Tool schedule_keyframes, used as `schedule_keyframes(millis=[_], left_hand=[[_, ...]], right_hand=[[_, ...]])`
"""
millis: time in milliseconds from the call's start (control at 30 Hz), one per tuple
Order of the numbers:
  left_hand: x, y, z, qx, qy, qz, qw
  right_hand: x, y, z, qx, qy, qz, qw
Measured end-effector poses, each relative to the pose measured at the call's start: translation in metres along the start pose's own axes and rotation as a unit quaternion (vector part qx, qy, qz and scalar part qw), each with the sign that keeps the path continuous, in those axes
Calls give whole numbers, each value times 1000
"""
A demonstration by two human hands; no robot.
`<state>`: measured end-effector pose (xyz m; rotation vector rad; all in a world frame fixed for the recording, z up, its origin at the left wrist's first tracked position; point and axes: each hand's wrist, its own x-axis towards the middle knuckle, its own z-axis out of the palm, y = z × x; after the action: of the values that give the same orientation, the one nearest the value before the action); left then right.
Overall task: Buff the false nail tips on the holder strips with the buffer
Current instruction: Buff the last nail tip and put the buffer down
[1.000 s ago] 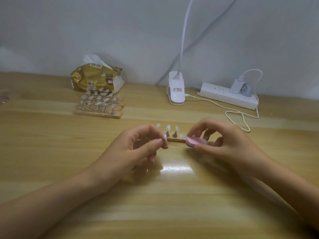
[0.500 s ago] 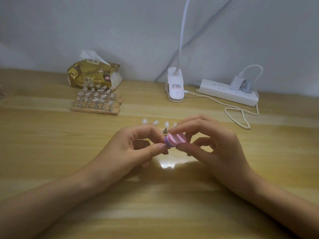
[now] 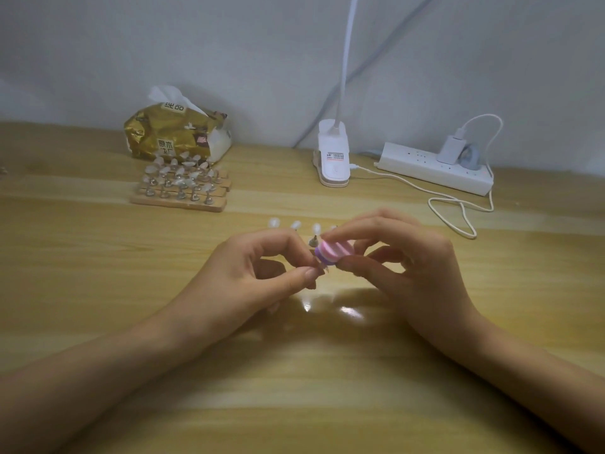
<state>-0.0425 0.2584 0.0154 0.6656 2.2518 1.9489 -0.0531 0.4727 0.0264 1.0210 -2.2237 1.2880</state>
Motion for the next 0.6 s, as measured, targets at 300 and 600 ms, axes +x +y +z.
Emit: schedule_keyframes(millis=[300, 600], left_hand=[[0, -1, -1, 7, -10, 6, 1000], [1, -3, 0, -5, -9, 8, 1000]], right_hand=[[0, -2, 1, -46, -11, -60, 997], [-3, -5, 1, -30, -8, -77, 997]])
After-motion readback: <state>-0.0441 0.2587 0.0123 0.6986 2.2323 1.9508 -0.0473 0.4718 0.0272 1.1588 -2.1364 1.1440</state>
